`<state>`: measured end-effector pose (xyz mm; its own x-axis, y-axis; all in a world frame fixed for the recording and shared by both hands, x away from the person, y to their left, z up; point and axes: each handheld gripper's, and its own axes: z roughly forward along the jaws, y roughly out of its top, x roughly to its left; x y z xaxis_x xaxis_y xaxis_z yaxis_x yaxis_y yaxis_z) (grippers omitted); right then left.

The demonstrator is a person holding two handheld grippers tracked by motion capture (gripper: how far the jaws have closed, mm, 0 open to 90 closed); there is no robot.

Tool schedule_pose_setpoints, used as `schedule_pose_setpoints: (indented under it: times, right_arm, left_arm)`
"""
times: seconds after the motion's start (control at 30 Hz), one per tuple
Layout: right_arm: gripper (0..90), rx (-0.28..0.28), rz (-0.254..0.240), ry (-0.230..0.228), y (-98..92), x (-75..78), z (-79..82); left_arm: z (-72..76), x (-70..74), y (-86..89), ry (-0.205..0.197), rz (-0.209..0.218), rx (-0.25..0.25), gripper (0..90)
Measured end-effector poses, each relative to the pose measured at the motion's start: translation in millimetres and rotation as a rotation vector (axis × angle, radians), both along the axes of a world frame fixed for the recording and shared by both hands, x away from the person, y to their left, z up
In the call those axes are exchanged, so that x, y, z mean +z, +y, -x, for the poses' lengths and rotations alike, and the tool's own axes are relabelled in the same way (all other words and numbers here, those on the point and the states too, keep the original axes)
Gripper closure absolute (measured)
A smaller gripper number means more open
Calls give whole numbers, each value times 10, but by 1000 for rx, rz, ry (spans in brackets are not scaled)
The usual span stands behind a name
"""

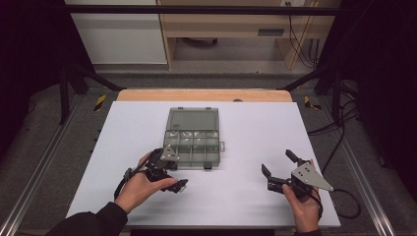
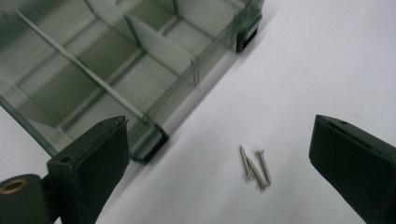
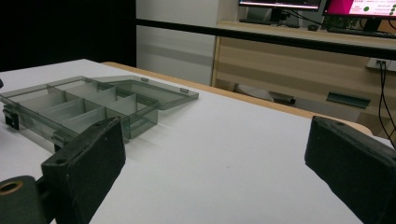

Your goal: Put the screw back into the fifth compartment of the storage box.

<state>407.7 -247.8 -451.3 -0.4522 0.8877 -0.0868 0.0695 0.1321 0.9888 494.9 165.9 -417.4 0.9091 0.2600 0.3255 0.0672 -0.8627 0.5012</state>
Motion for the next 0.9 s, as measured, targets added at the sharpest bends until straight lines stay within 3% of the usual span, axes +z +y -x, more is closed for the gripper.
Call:
schedule_pose_setpoints:
  times: [0.07, 0.17, 0.27, 0.33, 0.53, 0.7, 0.9]
  right_arm:
    - [50, -2, 8, -5, 8, 6, -3]
    - [52, -4, 6, -5, 28, 15, -22]
    - [53, 4, 13, -5, 41, 2, -35]
    - [53, 8, 18, -1, 44, -10, -38]
    - [53, -1, 15, 5, 1, -23, -3]
    - [52, -24, 1, 7, -64, -13, 39]
    - [52, -20, 13, 17, -31, -24, 28]
  left_arm:
    - [-13, -30, 9, 11, -42, -27, 50]
    - [34, -63, 19, 25, -59, -24, 63]
    - [57, -75, 56, 45, -25, 14, 75]
    - [39, -80, 68, 62, -25, 22, 82]
    - [-19, -86, -9, 132, -34, 41, 199]
    - [-93, -39, -104, 119, -59, 18, 326]
    - [-59, -84, -191, 163, -90, 23, 436]
